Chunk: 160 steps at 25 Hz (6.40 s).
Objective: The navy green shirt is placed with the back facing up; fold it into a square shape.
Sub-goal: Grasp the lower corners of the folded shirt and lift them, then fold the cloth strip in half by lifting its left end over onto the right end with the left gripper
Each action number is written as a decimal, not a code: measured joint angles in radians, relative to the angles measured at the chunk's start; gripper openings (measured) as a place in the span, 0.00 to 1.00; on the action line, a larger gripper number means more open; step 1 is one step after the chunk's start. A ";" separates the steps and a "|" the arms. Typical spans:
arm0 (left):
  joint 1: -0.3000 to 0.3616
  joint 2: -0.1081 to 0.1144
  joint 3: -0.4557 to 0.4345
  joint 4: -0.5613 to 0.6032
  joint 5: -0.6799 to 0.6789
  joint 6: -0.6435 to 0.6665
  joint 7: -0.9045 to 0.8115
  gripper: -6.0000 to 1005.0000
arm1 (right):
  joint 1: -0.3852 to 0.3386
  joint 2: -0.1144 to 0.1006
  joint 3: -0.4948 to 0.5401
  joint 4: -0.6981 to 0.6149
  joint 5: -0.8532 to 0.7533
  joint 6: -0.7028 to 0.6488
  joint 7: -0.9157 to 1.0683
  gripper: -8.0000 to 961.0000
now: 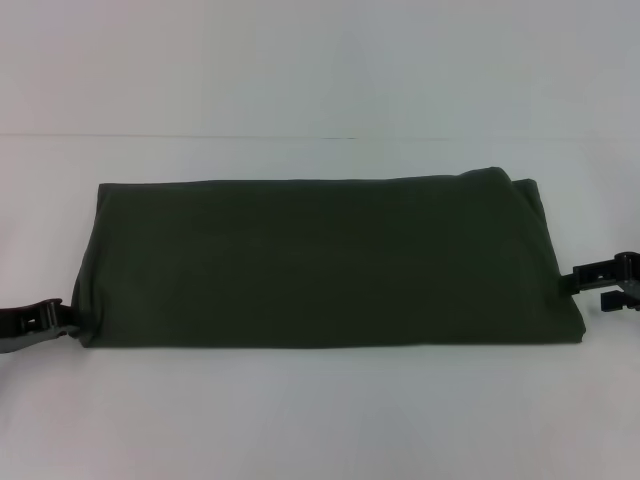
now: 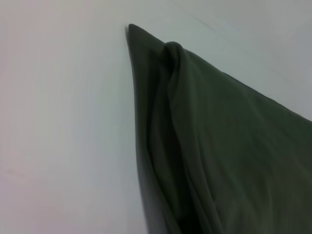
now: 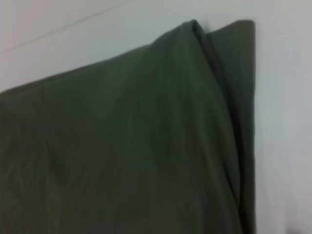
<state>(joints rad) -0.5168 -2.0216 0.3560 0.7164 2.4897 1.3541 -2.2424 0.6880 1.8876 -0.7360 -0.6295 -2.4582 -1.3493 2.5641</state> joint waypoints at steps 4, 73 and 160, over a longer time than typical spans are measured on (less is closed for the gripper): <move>-0.002 0.001 0.000 0.000 0.000 0.004 0.002 0.01 | 0.018 0.004 -0.001 0.002 -0.015 0.001 0.005 0.86; 0.014 0.036 -0.056 0.099 0.101 0.412 -0.013 0.01 | -0.081 0.014 -0.002 -0.006 -0.017 -0.350 -0.246 0.01; -0.019 0.089 -0.104 0.029 0.077 0.284 -0.141 0.86 | 0.017 0.215 0.050 0.289 0.341 -0.053 -1.719 0.78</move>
<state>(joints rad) -0.5361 -1.9326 0.2520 0.7454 2.5668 1.6384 -2.3832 0.7046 2.1031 -0.6857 -0.3403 -2.1169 -1.4021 0.8453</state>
